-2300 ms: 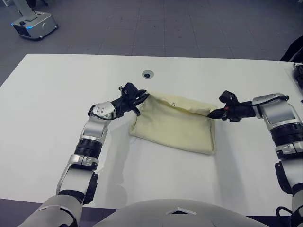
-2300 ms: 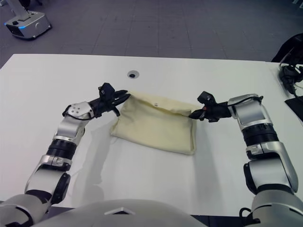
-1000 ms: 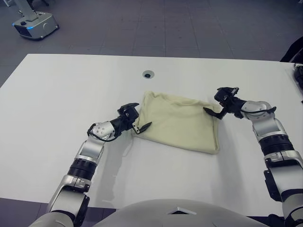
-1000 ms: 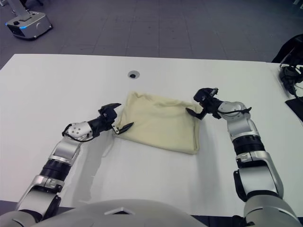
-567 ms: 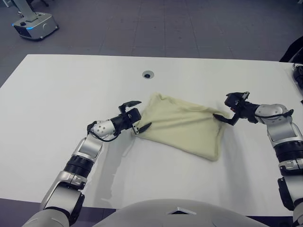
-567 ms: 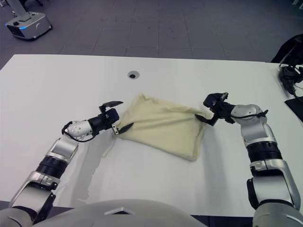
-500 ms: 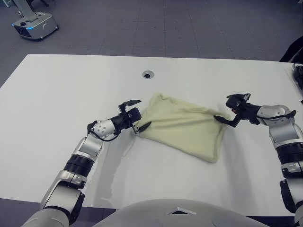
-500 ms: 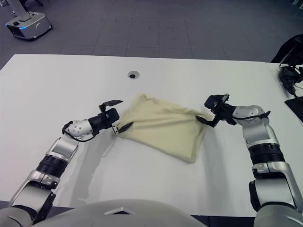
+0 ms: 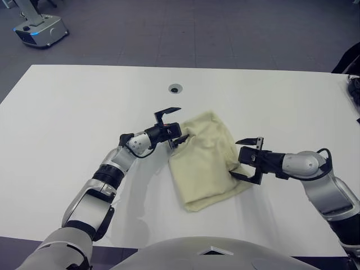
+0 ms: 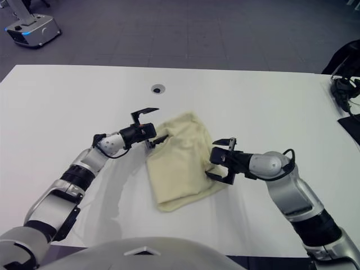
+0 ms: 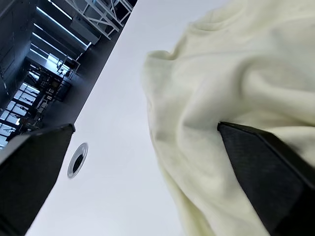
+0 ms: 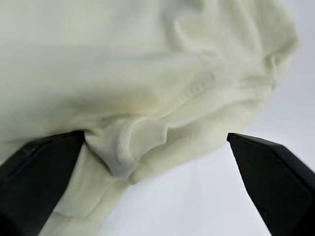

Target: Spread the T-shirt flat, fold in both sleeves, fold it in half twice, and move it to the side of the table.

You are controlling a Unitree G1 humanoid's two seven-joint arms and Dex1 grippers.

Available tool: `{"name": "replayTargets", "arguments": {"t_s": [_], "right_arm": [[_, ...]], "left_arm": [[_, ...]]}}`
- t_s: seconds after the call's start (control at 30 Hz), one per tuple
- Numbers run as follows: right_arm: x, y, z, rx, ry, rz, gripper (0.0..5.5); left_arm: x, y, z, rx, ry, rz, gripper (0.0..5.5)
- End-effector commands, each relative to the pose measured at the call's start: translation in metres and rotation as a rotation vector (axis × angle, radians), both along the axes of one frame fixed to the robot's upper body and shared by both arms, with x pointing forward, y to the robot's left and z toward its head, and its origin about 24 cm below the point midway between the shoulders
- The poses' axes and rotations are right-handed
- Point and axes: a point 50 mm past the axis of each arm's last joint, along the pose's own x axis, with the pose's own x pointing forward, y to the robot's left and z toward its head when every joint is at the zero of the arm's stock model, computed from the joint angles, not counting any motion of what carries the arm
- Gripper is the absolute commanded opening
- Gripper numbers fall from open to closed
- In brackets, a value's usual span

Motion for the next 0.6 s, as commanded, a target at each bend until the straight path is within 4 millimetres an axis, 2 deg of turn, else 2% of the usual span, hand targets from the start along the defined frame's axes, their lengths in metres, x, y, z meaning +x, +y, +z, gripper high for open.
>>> {"name": "replayTargets", "arguments": {"t_s": [0.03,0.13,0.2,0.3,0.43,0.6], "right_arm": [[-0.031,0.02,-0.009,0.005,0.042,-0.017,5.38],[-0.045,0.045,-0.004,0.078,0.024,0.031,5.38],[-0.049,0.053,-0.002,0.092,0.018,0.043,5.38],[-0.051,0.05,0.005,0.082,0.031,0.016,5.38],[-0.055,0.041,0.019,0.086,0.053,-0.031,5.38],[-0.043,0.031,0.046,0.166,-0.011,-0.13,5.38]], "left_arm": [[0.002,-0.005,0.022,-0.114,-0.04,-0.029,5.4],[-0.003,-0.004,0.037,-0.201,-0.022,-0.04,5.4],[-0.004,-0.003,0.047,-0.218,-0.031,-0.055,5.4],[-0.004,0.004,0.056,-0.185,-0.06,-0.06,5.4],[-0.003,0.015,0.058,-0.153,-0.077,-0.034,5.4],[-0.009,0.027,0.065,-0.174,-0.094,-0.014,5.4]]}}
